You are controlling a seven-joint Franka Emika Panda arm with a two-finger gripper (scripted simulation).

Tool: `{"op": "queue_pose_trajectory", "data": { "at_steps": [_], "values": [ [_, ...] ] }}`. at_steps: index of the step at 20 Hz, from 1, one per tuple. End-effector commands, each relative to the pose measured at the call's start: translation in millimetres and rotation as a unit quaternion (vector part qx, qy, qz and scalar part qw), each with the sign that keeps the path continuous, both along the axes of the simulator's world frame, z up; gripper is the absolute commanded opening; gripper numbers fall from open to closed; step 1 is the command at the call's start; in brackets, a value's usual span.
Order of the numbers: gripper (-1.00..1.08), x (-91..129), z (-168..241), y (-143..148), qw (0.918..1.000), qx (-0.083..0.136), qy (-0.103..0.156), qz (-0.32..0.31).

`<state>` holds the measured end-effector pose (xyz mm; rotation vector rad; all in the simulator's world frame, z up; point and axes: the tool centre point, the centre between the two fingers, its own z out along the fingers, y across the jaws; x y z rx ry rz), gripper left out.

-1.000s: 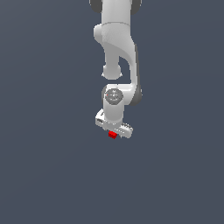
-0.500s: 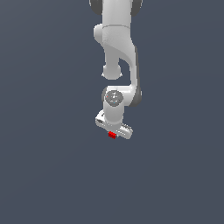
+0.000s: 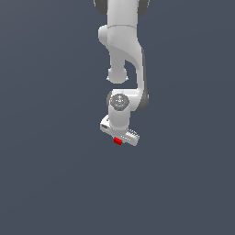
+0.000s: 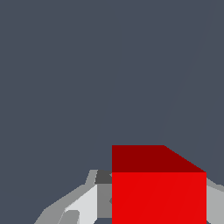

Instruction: Pick up the red cube and move it to a goal position.

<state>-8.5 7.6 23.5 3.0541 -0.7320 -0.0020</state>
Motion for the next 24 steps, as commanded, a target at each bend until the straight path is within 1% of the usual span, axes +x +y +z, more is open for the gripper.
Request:
{"op": "queue_pose_trajectory", "data": {
  "at_steps": [1, 6, 16, 20, 24],
  "values": [
    [-1.0, 0, 6, 0, 1.0, 0.0, -0.001, 0.0],
    [-1.0, -3, 29, 0, 1.0, 0.0, -0.001, 0.0],
    [-1.0, -11, 97, 0, 1.0, 0.0, -0.001, 0.0],
    [-1.0, -12, 114, 0, 1.0, 0.0, -0.001, -0.001],
    [-1.0, -12, 121, 0, 1.0, 0.0, -0.001, -0.001]
  ]
}}
